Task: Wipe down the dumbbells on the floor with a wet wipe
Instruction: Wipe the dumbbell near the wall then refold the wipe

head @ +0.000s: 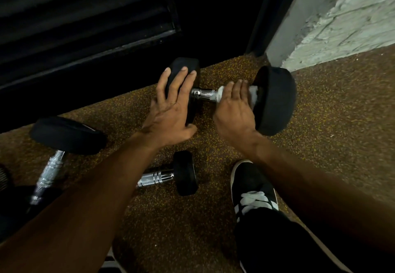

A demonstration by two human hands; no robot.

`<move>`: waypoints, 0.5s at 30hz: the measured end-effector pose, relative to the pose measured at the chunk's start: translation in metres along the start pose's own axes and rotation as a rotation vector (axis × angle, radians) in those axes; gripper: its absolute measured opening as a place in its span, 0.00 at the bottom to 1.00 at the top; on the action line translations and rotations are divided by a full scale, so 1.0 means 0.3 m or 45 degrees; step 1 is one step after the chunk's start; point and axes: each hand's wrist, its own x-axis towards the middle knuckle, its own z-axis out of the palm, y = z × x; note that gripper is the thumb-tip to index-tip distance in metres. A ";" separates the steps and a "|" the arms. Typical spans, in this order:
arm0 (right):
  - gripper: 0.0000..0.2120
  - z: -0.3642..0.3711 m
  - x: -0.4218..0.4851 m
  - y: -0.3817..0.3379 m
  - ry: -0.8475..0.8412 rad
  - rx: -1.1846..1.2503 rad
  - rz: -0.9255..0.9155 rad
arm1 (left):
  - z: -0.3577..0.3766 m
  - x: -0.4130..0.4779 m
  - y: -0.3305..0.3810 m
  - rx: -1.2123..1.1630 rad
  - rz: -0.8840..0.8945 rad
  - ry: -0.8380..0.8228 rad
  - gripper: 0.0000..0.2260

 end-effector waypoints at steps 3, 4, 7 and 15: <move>0.30 0.013 -0.012 0.016 0.040 0.022 -0.063 | 0.001 -0.006 -0.001 0.016 0.007 -0.008 0.54; 0.31 0.028 -0.039 0.022 0.069 0.105 -0.081 | 0.002 -0.007 -0.001 0.021 0.005 -0.009 0.54; 0.29 0.070 -0.108 0.027 0.113 0.519 -0.074 | 0.006 -0.012 -0.003 0.027 -0.001 -0.014 0.55; 0.30 0.039 -0.094 -0.076 0.139 1.371 0.612 | 0.007 -0.002 -0.003 -0.005 0.024 0.025 0.53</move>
